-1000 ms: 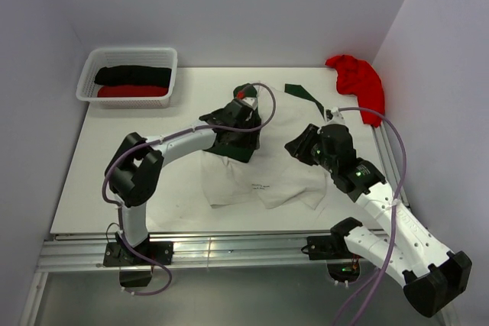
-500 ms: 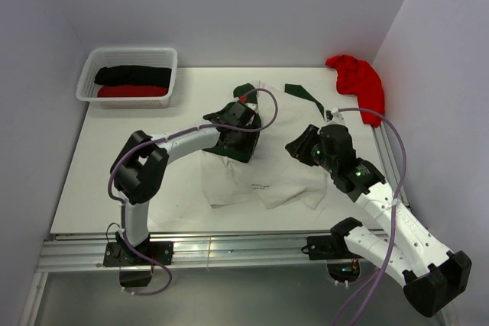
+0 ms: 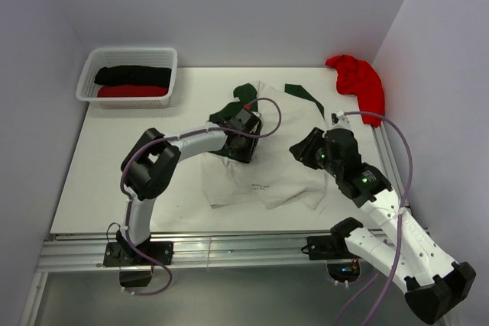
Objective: Roll the t-shirts
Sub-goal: Flatten the tshirt
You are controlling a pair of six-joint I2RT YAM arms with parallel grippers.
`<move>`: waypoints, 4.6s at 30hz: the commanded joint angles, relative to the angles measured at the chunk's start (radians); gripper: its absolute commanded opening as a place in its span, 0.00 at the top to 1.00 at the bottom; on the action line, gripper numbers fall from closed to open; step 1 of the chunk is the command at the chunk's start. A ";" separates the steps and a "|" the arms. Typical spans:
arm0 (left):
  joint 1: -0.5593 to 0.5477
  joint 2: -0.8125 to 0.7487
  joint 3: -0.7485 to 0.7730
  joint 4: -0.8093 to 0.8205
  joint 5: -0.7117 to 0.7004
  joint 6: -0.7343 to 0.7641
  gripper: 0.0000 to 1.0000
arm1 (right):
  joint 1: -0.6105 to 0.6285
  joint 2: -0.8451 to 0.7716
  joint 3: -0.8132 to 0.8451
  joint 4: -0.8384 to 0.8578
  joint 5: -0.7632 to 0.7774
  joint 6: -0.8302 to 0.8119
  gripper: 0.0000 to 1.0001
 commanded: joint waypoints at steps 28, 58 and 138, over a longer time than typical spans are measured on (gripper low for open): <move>0.267 -0.298 0.106 -0.126 0.138 0.020 0.86 | 0.571 0.398 0.228 -0.020 0.215 0.117 0.44; 0.560 -0.680 -0.279 0.015 0.203 0.099 1.00 | 0.846 1.344 1.022 -0.534 0.437 0.217 0.50; 0.607 -0.717 -0.471 0.181 0.388 0.079 1.00 | 1.130 1.466 1.163 -0.952 0.385 0.199 0.53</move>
